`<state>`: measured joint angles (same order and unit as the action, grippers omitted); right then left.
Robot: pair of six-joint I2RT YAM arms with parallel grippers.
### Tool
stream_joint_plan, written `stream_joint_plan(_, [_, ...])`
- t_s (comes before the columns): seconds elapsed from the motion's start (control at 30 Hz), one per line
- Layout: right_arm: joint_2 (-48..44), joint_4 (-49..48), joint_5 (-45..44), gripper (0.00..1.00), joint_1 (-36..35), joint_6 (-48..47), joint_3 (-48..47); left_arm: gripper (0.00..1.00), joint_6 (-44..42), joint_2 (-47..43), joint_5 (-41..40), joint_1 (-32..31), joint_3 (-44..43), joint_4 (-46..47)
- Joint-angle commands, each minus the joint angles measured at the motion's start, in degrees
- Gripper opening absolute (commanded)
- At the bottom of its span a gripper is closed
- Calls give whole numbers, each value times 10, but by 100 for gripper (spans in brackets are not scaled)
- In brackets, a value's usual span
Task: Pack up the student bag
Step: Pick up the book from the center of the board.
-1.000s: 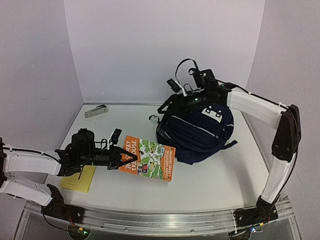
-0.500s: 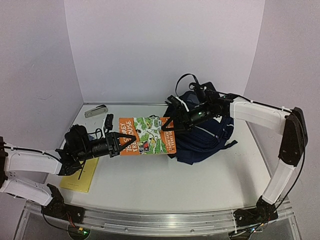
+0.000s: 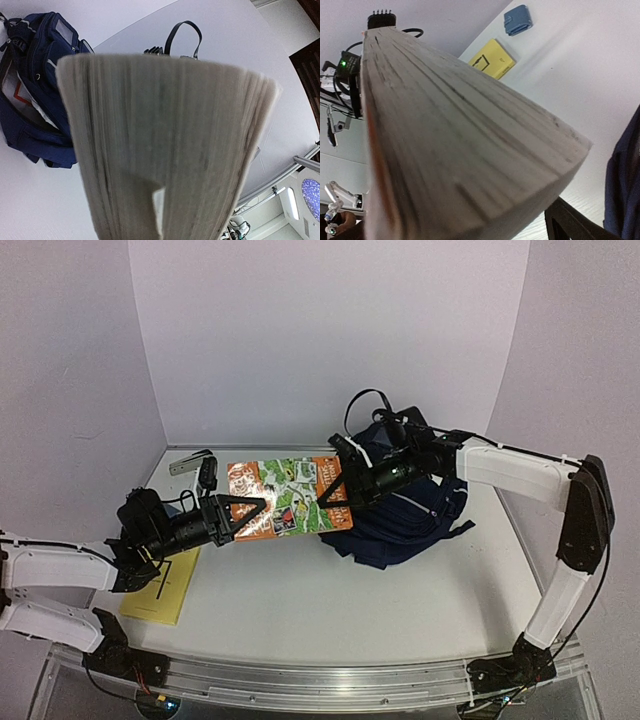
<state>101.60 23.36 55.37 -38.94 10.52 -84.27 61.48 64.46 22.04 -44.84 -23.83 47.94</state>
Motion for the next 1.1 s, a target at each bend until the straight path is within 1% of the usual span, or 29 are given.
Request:
stream_joint_plan(0.0, [15,-17,112,86,-5,39,-25,0,-3,-3,8,1,-27,128])
stream_joint_plan(0.1, [12,-63,148,69,-5,88,-23,0,13,24,12,1,-23,162])
stream_joint_plan(0.17, [6,-84,156,54,-5,107,-14,1,18,35,4,1,-20,160])
stream_joint_plan(0.2, [4,-85,157,45,-5,109,-11,3,19,36,1,1,-20,153])
stream_joint_plan(0.23, [1,-85,156,36,-5,109,-10,7,19,34,-4,1,-21,132])
stream_joint_plan(0.27, [-2,-84,153,29,-5,108,-9,13,15,27,-11,1,-25,99])
stream_joint_plan(0.3, [-6,-84,147,19,-4,108,-6,20,7,16,-16,1,-27,57])
stream_joint_plan(0.33, [-10,-84,141,11,-3,108,-4,31,-3,5,-18,1,-30,17])
stream_joint_plan(0.37, [-13,-83,137,5,-2,107,-1,41,-17,-11,-19,1,-33,-21])
stream_joint_plan(0.4, [-15,-83,134,2,-2,106,2,48,-28,-25,-20,1,-37,-56])
stream_joint_plan(0.43, [-17,-82,132,0,-1,106,5,52,-40,-40,-22,1,-40,-96])
stream_joint_plan(0.47, [-17,-82,132,0,0,105,6,57,-51,-54,-22,2,-46,-134])
stream_joint_plan(0.5, [-18,-81,134,0,0,104,8,59,-63,-64,-21,2,-54,-185])
stream_joint_plan(0.57, [-18,-81,139,0,0,104,12,60,-92,-78,-13,2,-77,-270])
stream_joint_plan(0.63, [-18,-80,144,0,-1,102,15,61,-103,-72,19,2,-96,-303])
stream_joint_plan(0.73, [-18,-80,154,0,-8,97,20,60,-106,-37,88,3,-117,-307])
stream_joint_plan(0.8, [-18,-79,158,0,-14,94,23,55,-96,-11,133,3,-123,-280])
stream_joint_plan(0.87, [-18,-78,162,0,-17,91,25,47,-80,2,163,3,-118,-237])
stream_joint_plan(0.97, [-20,-76,168,0,-17,86,31,36,-66,2,167,3,-107,-202])
stream_joint_plan(1.07, [-23,-74,171,0,-17,85,38,33,-64,-8,155,4,-99,-200])
